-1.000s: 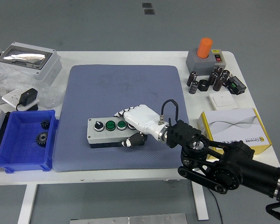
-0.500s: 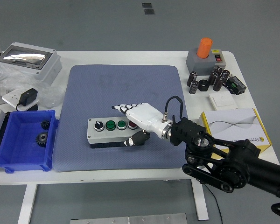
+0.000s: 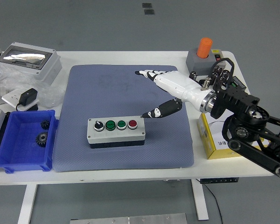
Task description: Pick up the button,place it on the desk,press the button,press the button
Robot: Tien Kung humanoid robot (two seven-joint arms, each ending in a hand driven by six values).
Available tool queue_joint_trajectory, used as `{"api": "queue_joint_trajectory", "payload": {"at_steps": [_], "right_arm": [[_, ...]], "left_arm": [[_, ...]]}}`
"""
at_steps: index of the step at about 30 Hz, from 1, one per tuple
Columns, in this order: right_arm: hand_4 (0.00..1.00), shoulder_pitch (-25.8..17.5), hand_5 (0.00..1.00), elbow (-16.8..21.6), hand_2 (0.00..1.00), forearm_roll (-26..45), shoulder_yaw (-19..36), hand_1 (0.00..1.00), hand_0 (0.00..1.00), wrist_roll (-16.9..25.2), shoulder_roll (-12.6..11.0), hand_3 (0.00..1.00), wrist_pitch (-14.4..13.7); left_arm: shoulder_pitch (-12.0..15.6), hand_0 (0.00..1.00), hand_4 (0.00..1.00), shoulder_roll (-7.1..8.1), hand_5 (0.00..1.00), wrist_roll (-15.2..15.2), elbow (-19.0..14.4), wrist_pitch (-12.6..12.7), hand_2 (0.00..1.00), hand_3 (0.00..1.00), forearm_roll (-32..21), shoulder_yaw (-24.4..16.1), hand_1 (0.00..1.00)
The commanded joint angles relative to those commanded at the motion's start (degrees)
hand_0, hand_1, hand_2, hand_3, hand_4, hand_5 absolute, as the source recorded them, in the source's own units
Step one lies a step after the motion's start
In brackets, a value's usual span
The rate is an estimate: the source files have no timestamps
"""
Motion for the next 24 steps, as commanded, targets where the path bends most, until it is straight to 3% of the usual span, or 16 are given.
{"api": "queue_joint_trajectory", "payload": {"at_steps": [3, 4, 9, 10, 15, 16, 21, 22, 24], "right_arm": [[0.998, -0.05, 0.503, 1.66, 0.797, 1.92, -0.34, 0.765, 0.689, 0.08, -0.36, 0.998, 0.37], [0.912, -0.07, 0.673, 1.94, 0.240, 2.30, -0.60, 0.211, 0.225, 0.05, -0.39, 0.753, 0.56], [0.912, 0.67, 0.673, 1.55, 0.240, 3.10, -3.74, 0.211, 0.225, 0.11, 0.66, 0.753, 0.66], [0.777, 0.92, 0.787, 1.13, 0.163, 3.05, -4.47, 0.073, 0.084, 0.07, 1.13, 0.683, 0.51], [0.777, 2.08, 0.787, -1.93, 0.163, 0.56, -7.94, 0.073, 0.084, -1.13, 3.92, 0.683, 0.13], [0.688, 2.33, 0.872, -2.32, 0.150, -0.12, -8.63, 0.043, 0.054, -1.49, 4.36, 0.695, 0.29], [0.688, 3.24, 0.872, -3.13, 0.150, -0.72, -10.59, 0.043, 0.054, -2.24, 5.39, 0.695, 0.82], [0.574, 3.41, 0.786, -3.45, 0.151, -0.65, -10.92, 0.037, 0.048, -2.29, 5.68, 0.700, 0.75], [0.574, 3.78, 0.786, -4.53, 0.151, -0.75, -11.66, 0.037, 0.048, -2.39, 6.55, 0.700, 0.46]], "left_arm": [[-0.18, 0.686, 0.872, 0.06, 0.663, -0.39, 0.11, -0.10, 0.626, 0.750, 0.57, -0.41, 0.668], [-0.20, 0.685, 0.873, 0.05, 0.667, -0.48, 0.14, -0.12, 0.626, 0.750, 0.65, -0.47, 0.668], [-0.05, 0.685, 0.873, -0.03, 0.667, 0.01, -0.06, -0.04, 0.626, 0.750, 0.14, -0.11, 0.668], [-0.05, 0.684, 0.877, -0.03, 0.669, 0.09, -0.10, -0.02, 0.614, 0.749, 0.01, -0.03, 0.664], [-0.32, 0.684, 0.877, 0.02, 0.669, -0.26, -0.01, -0.09, 0.614, 0.749, 0.11, -0.23, 0.664], [-0.42, 0.684, 0.881, 0.01, 0.671, -0.43, 0.04, -0.13, 0.609, 0.747, 0.20, -0.33, 0.663], [-0.44, 0.684, 0.881, -0.09, 0.671, -0.44, 0.03, -0.19, 0.609, 0.747, 0.05, -0.23, 0.663], [-0.41, 0.683, 0.883, -0.09, 0.673, -0.38, 0.01, -0.20, 0.605, 0.747, 0.02, -0.20, 0.661], [-0.35, 0.683, 0.883, -0.07, 0.673, -0.32, -0.03, -0.21, 0.605, 0.747, 0.02, -0.20, 0.661]]}}
